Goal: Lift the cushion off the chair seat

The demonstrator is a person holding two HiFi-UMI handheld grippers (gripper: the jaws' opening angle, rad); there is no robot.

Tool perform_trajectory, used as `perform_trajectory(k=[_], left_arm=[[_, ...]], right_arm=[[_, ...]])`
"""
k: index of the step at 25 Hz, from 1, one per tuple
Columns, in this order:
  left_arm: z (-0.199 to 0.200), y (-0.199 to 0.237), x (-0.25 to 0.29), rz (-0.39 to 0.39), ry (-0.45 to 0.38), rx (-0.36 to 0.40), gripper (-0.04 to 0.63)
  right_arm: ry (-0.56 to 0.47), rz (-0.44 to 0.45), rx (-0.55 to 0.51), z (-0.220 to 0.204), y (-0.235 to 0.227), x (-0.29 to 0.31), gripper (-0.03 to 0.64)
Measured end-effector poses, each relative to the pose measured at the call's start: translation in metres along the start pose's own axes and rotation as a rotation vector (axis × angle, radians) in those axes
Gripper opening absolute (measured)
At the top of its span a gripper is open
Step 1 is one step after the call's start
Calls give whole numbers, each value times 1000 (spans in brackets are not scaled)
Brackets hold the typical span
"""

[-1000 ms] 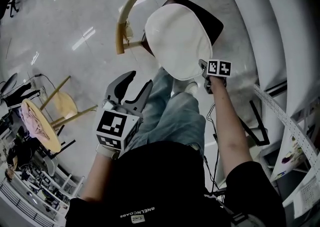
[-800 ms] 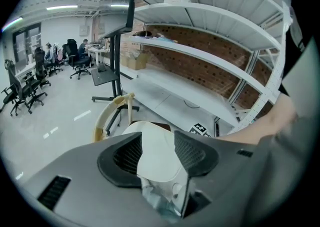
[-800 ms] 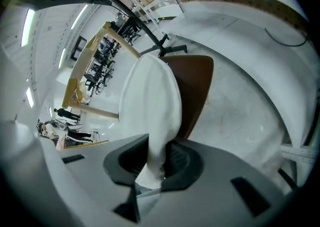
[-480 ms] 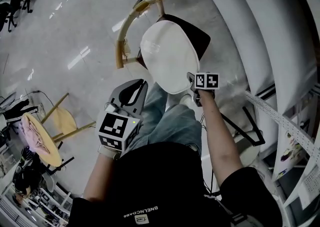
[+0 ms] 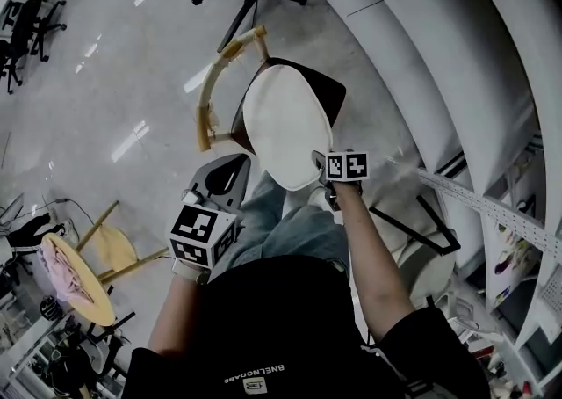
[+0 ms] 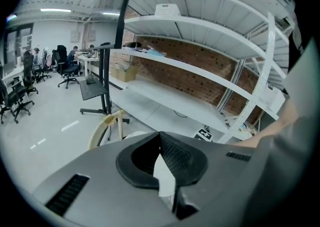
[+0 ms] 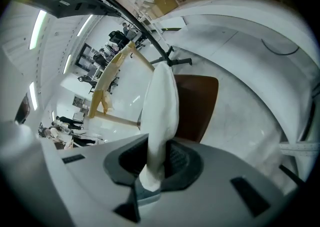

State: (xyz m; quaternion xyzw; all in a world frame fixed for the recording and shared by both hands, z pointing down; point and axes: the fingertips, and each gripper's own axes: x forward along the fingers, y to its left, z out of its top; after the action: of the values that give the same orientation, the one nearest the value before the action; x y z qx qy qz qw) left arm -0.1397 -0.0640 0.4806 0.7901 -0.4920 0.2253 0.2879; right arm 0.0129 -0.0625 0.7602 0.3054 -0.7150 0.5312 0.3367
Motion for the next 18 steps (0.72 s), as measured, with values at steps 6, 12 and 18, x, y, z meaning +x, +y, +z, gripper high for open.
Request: perform_trajectory(k=[6,12,18], left_arm=[[16,-6,4,-46,-15,19,12],[28,-13,11,-109,-28,36,14],[36,-21,22,-186,-23,46,14]], right_arm=[[-46,-7,9,7,13,-27,57],[-96,-36,18,19,22,-53,55],[-144,-70,31,32,27,-78,55]])
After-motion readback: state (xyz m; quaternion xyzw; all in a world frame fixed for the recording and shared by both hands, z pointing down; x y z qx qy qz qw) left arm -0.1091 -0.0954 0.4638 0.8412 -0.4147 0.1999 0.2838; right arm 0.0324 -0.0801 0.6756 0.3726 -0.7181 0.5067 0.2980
